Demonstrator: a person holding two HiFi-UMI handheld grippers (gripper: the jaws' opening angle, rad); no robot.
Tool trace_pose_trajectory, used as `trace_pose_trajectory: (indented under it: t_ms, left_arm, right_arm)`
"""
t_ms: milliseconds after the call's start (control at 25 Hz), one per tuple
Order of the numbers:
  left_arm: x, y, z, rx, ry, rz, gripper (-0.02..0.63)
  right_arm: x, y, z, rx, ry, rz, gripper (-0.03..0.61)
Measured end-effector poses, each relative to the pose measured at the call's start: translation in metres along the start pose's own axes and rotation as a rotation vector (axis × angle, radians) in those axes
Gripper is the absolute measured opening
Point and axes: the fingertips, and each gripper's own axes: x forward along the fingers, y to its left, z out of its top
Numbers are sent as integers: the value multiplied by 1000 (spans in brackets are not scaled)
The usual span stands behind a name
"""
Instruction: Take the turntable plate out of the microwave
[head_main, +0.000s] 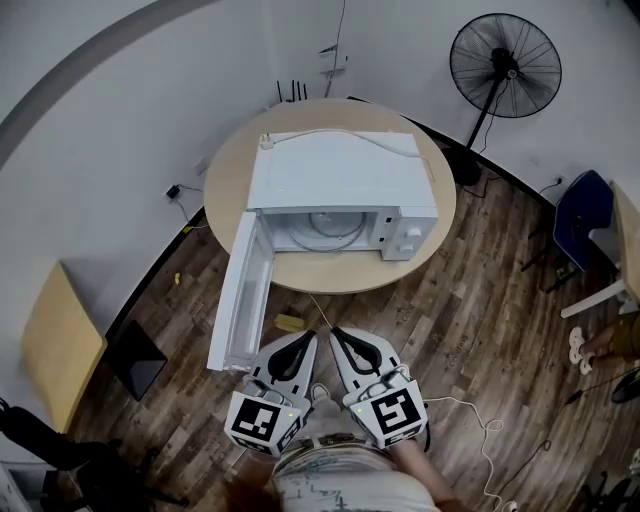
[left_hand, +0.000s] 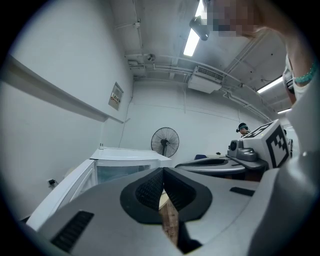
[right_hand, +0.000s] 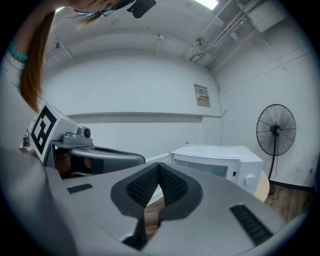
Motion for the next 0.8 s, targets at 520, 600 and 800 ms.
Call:
trace_pose_trajectory:
  t_ms: [520,600,800]
  left_arm:
    - [0,37,4,-28,5,14,14]
    - [6,40,3,-31,6,15,14]
    - [27,53,9,-28,3,27,14]
  right_arm:
    - [33,3,8,-10,2,3,-9]
    - [38,-2,8,-16,6,6,-9]
    - [58,-17,9,-24,17,28,-9]
